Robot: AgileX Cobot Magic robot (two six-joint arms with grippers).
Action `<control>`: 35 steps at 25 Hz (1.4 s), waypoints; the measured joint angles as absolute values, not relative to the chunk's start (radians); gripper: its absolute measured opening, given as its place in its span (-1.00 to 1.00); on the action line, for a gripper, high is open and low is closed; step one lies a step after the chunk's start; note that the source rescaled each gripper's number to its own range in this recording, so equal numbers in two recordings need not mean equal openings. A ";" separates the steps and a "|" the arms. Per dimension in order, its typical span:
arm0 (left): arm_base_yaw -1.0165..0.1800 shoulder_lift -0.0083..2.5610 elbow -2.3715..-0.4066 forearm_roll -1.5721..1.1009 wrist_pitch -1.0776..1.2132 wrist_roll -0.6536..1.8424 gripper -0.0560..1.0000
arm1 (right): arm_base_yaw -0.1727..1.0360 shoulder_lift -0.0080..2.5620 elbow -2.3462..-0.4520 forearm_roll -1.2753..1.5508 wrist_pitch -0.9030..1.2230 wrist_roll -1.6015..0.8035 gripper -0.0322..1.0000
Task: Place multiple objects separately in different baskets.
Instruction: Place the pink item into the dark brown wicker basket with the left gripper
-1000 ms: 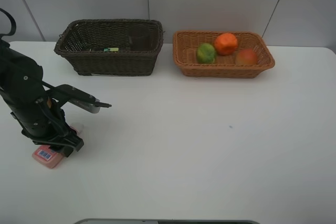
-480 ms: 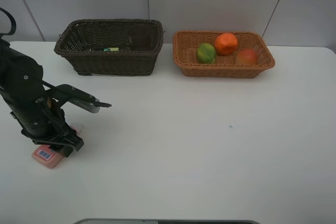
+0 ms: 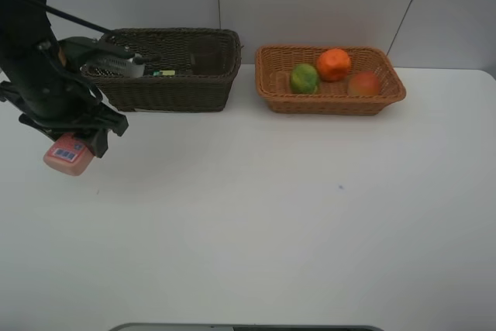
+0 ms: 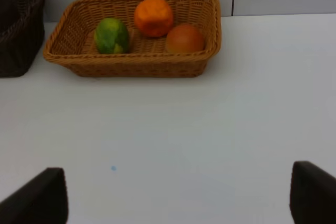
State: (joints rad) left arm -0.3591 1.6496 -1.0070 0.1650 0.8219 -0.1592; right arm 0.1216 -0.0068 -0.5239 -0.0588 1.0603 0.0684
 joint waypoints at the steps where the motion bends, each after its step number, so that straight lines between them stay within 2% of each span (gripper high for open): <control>1: -0.359 1.650 -1.050 0.165 0.833 -0.161 0.26 | 0.122 -0.007 -0.524 -0.059 1.060 0.068 0.79; 7: -0.359 1.690 -1.302 0.166 0.883 -0.173 0.26 | 0.122 -0.007 -0.524 -0.059 1.060 0.068 0.79; 17: -0.355 1.987 -1.752 0.166 0.956 -0.180 0.26 | 0.122 -0.007 -0.524 -0.059 1.060 0.068 0.79; 22: -0.354 2.127 -1.918 0.167 0.926 -0.180 0.26 | 0.122 -0.007 -0.524 -0.059 1.060 0.068 0.79; 35: -0.313 2.259 -1.975 0.176 0.780 -0.183 0.26 | 0.122 -0.007 -0.524 -0.059 1.060 0.068 0.79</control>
State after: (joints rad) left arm -0.3129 2.2587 -1.9750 0.1756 0.7796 -0.1827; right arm 0.1216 -0.0068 -0.5239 -0.0588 1.0603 0.0684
